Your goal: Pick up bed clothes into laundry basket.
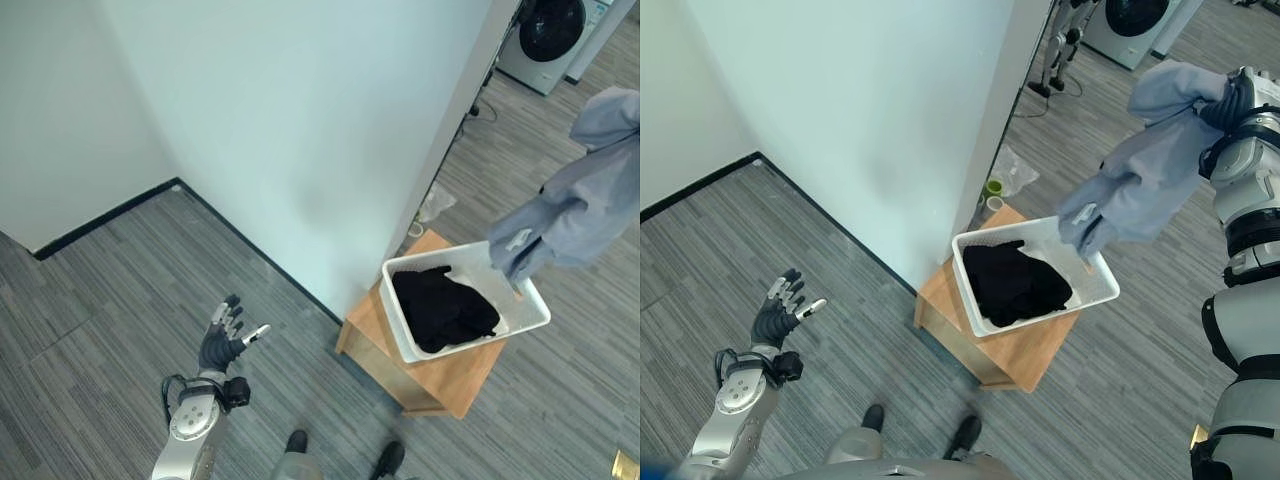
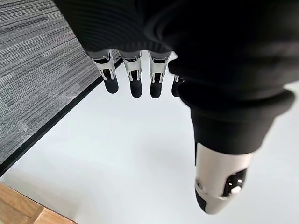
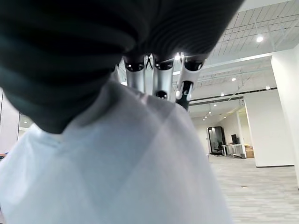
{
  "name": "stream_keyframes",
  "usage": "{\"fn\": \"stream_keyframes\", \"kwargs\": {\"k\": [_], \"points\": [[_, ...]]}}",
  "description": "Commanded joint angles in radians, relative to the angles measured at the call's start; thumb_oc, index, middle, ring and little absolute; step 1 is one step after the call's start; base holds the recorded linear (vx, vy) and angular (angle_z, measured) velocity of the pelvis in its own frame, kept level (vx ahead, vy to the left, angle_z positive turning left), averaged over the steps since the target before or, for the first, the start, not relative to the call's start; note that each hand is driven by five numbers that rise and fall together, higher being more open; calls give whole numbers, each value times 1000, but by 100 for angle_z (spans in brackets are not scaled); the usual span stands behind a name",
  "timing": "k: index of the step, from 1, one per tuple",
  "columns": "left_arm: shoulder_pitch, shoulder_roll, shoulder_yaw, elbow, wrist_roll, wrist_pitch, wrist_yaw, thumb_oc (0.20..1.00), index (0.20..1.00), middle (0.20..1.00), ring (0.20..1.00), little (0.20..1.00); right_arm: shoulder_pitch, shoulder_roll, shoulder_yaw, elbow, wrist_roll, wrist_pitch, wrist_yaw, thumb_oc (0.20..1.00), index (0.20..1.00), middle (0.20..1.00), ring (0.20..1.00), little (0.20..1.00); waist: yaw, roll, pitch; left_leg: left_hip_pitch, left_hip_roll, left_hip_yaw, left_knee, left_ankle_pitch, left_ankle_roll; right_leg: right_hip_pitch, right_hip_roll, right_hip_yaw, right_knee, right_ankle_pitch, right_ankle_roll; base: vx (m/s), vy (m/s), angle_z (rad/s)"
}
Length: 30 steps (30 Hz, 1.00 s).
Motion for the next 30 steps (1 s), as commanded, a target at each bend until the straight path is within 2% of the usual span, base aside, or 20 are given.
{"fn": "stream_keyframes", "kwargs": {"k": [1,13,14,17,19,20,22,23,24,26,27,28,30], "points": [[-28,38,-23,-45,-1,-51,17,1000,1000,1000,1000,1000,-130,-22,61,-25,-13,-1,-63,200,200,200,200,200,10,-41,-27,-41,27,75,-23,51,-38,149,-35,-25,16,-144,71,-41,20,-2],[-22,33,-17,-42,-11,-49,18,1000,1000,1000,1000,1000,-118,25,50,-26,-5,2,-53,200,200,200,200,200,11,-45,-32,-27,29,79,-23,48,-35,154,-33,-10,16,-141,69,-6,3,-2],[-23,28,-21,-37,-11,-48,18,1000,1000,1000,1000,1000,-85,69,12,-39,35,-6,-58,200,200,200,200,200,12,-45,-29,-26,30,82,-23,48,-34,150,-34,-4,16,-138,68,-21,5,-7],[-29,29,-26,-28,-10,-48,18,1000,1000,1000,1000,1000,-46,106,-16,-46,51,-9,-58,200,200,200,200,200,14,-44,-27,-25,31,83,-23,47,-33,149,-33,1,16,-136,68,-25,-2,-16],[-33,27,-33,-25,-12,-49,16,1000,1000,1000,1000,1000,-3,157,-39,-45,59,-7,-58,200,200,200,200,200,18,-40,-23,-25,31,84,-23,48,-30,147,-33,4,16,-134,66,-8,-2,-2],[-35,27,-37,-26,-13,-50,15,1000,1000,1000,1000,1000,29,211,-56,-46,67,-9,-59,200,200,200,200,200,21,-34,-19,-25,30,83,-23,48,-29,146,-33,6,16,-133,65,0,0,0],[-36,27,-37,-28,-12,-50,18,1000,1000,1000,1000,1000,45,239,-72,-55,72,-11,-61,200,200,200,200,200,22,-33,-17,-25,30,83,-23,48,-28,145,-34,7,16,-132,65,0,0,0],[-38,18,-36,-26,-7,-49,26,1000,1000,1000,1000,1000,106,309,-103,-75,89,-13,-69,200,200,200,200,200,20,-25,-13,-25,28,81,-23,48,-26,144,-35,10,16,-130,64,0,0,0],[-37,19,-36,-26,-7,-49,26,1000,1000,1000,1000,1000,107,310,-104,-76,88,-13,-69,200,200,200,200,200,20,-26,-14,-25,28,81,-23,48,-26,144,-35,10,16,-130,64,-30,19,0],[-44,8,-41,-22,0,-49,35,1000,1000,1000,1000,1000,197,405,-153,-82,110,-16,-80,200,200,200,200,200,18,-15,-12,-31,24,77,-23,51,-21,140,-37,10,16,-126,62,-16,9,-1],[-43,8,-41,-22,0,-49,35,1000,1000,1000,1000,1000,198,406,-153,-82,110,-16,-80,200,200,200,200,200,19,-15,-11,-27,25,78,-23,47,-23,143,-36,11,16,-129,62,0,0,0],[-51,-7,-52,-18,5,-51,33,1000,1000,1000,1000,1000,278,497,-165,-38,104,-14,-78,200,200,200,200,200,22,-1,-4,-25,24,75,-23,47,-20,146,-38,8,16,-127,60,-2,8,6],[-49,-17,-74,-23,8,-52,17,1000,1000,1000,1000,1000,348,581,-181,61,86,-8,-63,200,200,200,200,200,33,13,1,-27,20,69,-23,48,-18,147,-38,4,16,-128,59,6,7,6]]}}
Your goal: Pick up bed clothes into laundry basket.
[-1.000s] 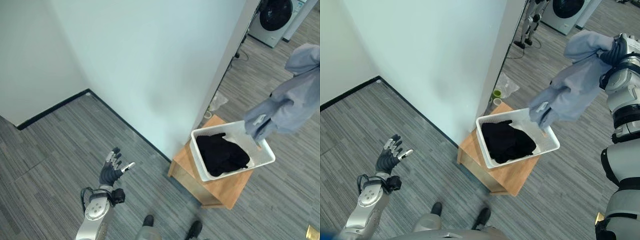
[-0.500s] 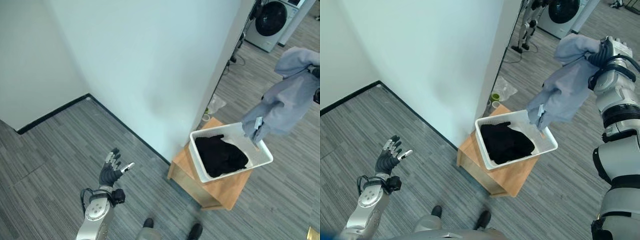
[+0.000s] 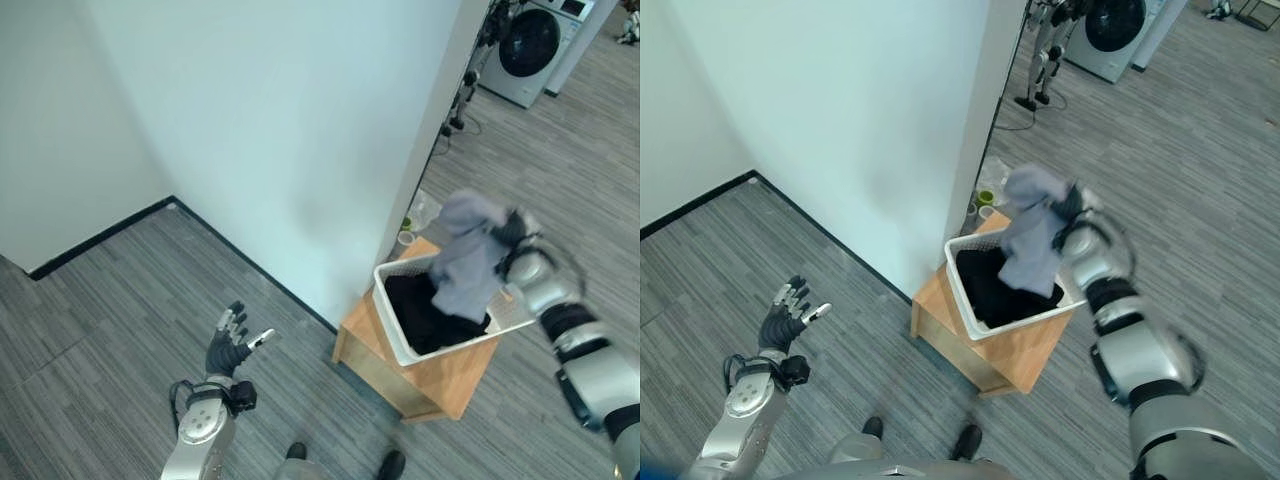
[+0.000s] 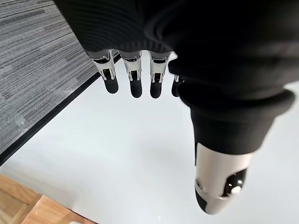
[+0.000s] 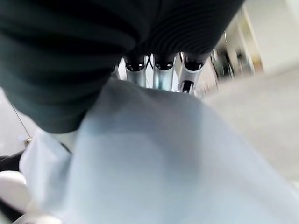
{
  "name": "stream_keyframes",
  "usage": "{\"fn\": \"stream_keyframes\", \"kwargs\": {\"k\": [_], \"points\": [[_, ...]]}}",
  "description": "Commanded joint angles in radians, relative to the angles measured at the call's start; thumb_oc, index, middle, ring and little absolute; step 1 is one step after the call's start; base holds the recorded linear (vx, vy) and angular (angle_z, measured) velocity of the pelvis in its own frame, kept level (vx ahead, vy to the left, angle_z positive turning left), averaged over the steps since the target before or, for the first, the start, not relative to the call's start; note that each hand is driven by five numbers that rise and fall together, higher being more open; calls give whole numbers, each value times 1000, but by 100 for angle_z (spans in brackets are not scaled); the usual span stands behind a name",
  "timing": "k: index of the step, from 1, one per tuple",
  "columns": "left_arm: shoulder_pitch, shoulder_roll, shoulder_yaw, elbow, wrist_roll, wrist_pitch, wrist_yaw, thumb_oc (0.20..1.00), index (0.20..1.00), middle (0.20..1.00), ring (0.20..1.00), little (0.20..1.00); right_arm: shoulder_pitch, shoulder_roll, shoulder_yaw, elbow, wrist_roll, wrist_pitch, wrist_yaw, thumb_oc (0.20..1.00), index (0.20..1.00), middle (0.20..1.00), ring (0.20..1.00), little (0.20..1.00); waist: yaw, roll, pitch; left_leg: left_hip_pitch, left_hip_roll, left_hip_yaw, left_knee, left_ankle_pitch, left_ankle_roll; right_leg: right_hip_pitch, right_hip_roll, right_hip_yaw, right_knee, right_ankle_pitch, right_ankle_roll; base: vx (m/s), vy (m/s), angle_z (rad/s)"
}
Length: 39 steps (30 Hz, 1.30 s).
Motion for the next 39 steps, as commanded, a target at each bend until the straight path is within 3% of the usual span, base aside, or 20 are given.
{"fn": "stream_keyframes", "kwargs": {"k": [1,2,3,7,15,16,17,18,22,23,26,32,35,39], "points": [[-48,36,-37,-55,8,-50,-21,1000,1000,1000,1000,1000,-62,-23,4,126,-4,-5,-12,200,200,200,200,200,38,-9,34,-50,7,40,-24,50,-19,140,-50,-29,16,-135,71,14,-1,5],[-48,37,-37,-55,8,-50,-21,1000,1000,1000,1000,1000,-62,-23,3,126,-4,-5,-12,200,200,200,200,200,38,-9,34,-50,7,40,-24,50,-19,139,-50,-29,16,-135,71,-37,-13,8],[-54,43,-47,-43,4,-51,-27,1000,1000,1000,1000,1000,-21,17,-58,171,30,4,-23,200,200,200,200,200,53,12,54,-81,7,32,-24,65,-23,111,-52,-32,16,-132,73,-44,-14,9],[-63,51,-47,-28,-2,-61,-26,1000,1000,1000,1000,1000,-16,1,-102,186,67,6,-39,200,200,200,200,200,60,30,73,-126,9,23,-24,85,-32,76,-50,-38,16,-129,72,-61,-25,15],[-83,67,-55,27,0,-85,-12,1000,1000,1000,1000,1000,-108,-148,-104,203,85,4,-55,200,200,200,200,200,54,82,116,-237,27,24,-24,131,-56,-20,-57,-53,16,-118,75,-51,-20,11],[-87,72,-54,30,-2,-87,-7,1000,1000,1000,1000,1000,-126,-167,-92,200,82,3,-57,200,200,200,200,200,51,84,120,-240,33,20,-24,112,-67,-25,-55,-38,16,-138,82,-90,-6,-3],[-99,75,-54,38,-4,-91,-3,1000,1000,1000,1000,1000,-154,-193,-79,199,80,1,-58,200,200,200,200,200,50,92,133,-270,33,31,-24,143,-62,-58,-58,-43,16,-111,77,-13,-40,-4],[-105,78,-55,45,-7,-95,1,1000,1000,1000,1000,1000,-179,-220,-68,196,77,-2,-60,200,200,200,200,200,49,91,135,-278,40,28,-24,125,-73,-68,-56,-30,16,-131,84,-86,6,-5],[-125,70,-63,55,-13,-115,7,1000,1000,1000,1000,1000,-257,-300,-13,175,69,-19,-63,200,200,200,200,200,41,92,142,-340,51,43,-24,138,-83,-140,-58,-14,16,-119,93,-19,-9,-9],[-130,67,-64,57,-15,-116,5,1000,1000,1000,1000,1000,-272,-319,7,179,54,-18,-64,1000,1000,1000,1000,1000,40,91,142,-350,52,45,-24,139,-83,-150,-57,-11,16,-119,95,-5,-15,-13],[-144,63,-74,63,-17,-120,-1,1000,1000,1000,1000,1000,-307,-339,52,189,29,-14,-58,1000,1000,1000,1000,1000,34,89,140,-356,53,49,-24,143,-86,-156,-55,-5,16,-121,95,16,-8,-9],[-141,59,-74,45,-15,-108,5,1000,1000,1000,1000,1000,-265,-296,18,131,78,-23,-76,1000,1000,1000,1000,1000,19,90,130,-299,44,64,-24,146,-62,-106,-61,-5,16,-106,84,-21,31,5],[-131,45,-64,14,-12,-92,19,1000,1000,1000,1000,1000,-186,-255,-36,33,93,-31,-88,1000,1000,1000,1000,1000,-4,75,99,-216,34,70,-24,112,-46,-36,-67,6,16,-113,84,93,35,-6],[-119,10,-51,-31,6,-65,39,1000,1000,1000,1000,1000,19,-152,-139,-256,131,-70,-102,1000,1000,1000,1000,1000,-50,65,64,-125,20,83,-24,77,-24,35,-73,29,16,-121,84,43,50,-17]]}}
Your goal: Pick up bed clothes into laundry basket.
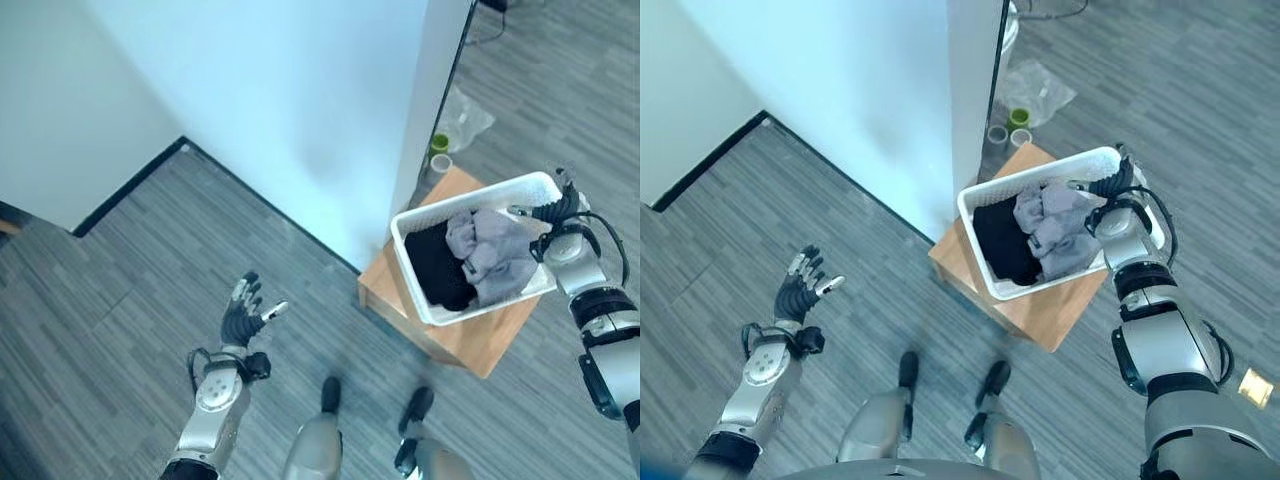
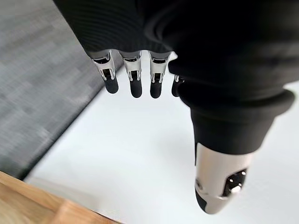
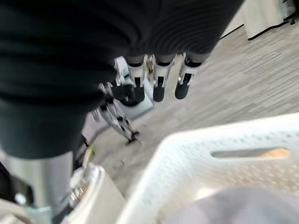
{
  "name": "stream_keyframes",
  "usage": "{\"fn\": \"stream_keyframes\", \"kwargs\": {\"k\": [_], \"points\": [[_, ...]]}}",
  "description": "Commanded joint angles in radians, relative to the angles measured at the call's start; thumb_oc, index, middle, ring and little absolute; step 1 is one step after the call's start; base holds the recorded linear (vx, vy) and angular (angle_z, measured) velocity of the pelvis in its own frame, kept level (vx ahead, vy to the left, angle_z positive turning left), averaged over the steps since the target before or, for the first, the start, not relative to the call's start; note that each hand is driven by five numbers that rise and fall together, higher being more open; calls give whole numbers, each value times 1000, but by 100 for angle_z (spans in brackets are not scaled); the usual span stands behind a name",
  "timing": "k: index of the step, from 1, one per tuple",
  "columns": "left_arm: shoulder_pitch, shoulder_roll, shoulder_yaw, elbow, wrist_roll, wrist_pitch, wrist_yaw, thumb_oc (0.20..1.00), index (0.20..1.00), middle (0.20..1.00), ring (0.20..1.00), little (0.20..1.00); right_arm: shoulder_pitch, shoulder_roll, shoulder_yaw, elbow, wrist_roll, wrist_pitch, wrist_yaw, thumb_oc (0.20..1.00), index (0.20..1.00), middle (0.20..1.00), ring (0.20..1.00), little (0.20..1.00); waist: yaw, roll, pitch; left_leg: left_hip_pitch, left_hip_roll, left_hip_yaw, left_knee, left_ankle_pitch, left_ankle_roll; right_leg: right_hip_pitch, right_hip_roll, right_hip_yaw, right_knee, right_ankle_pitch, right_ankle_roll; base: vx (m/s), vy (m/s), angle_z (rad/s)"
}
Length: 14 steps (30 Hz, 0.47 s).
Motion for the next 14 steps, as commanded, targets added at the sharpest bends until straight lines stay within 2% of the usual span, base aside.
{"fn": "stream_keyframes", "kwargs": {"k": [1,2,3,5,7,8,10,14], "points": [[26,-4,-19,-39,8,-22,28,1000,1000,1000,1000,1000,109,40,-5,-120,54,-60,-42,1000,1000,1000,1000,1000,-22,-30,-103,-49,15,-1,-34,58,-22,102,-78,0,16,-137,103,47,56,-24],[38,-24,-6,-31,30,-8,29,1000,1000,1000,1000,1000,268,109,-45,-300,63,-83,-22,1000,1000,1000,1000,1000,-50,-29,-122,-16,11,8,-34,42,-13,125,-82,8,16,-141,103,33,44,-20],[48,-35,3,-31,40,3,29,1000,1000,1000,1000,1000,360,140,-63,-408,65,-88,14,1000,1000,1000,1000,1000,-70,-27,-130,0,11,12,-34,34,-9,137,-84,14,16,-143,104,67,51,-15],[64,-56,14,-31,64,18,26,1000,1000,1000,1000,1000,513,181,-63,-542,26,-94,72,1000,1000,1000,1000,1000,-100,-22,-145,24,10,20,-34,24,-2,149,-86,25,16,-143,104,59,39,-12],[75,-76,8,-35,95,30,24,1000,1000,1000,1000,1000,676,235,-65,-613,46,-106,136,1000,1000,1000,1000,1000,-143,-11,-165,59,6,35,-34,7,5,161,-92,42,16,-142,108,44,58,-19],[77,-76,7,-35,95,30,24,1000,1000,1000,1000,1000,679,235,-65,-616,46,-105,137,1000,1000,1000,1000,1000,-142,-11,-166,59,6,36,-34,6,6,161,-92,43,16,-142,108,37,48,-28],[87,-82,4,-44,114,32,19,1000,1000,1000,1000,1000,772,258,-80,-650,80,-119,174,1000,1000,1000,1000,1000,-165,-6,-179,79,5,46,-34,-1,8,173,-94,52,16,-143,110,41,25,-32],[98,-90,-18,-44,137,36,8,1000,1000,1000,1000,1000,870,251,-99,-678,92,-137,215,1000,1000,1000,1000,1000,-198,0,-184,109,1,51,-34,-12,14,197,-92,65,17,-146,108,19,6,-17]]}}
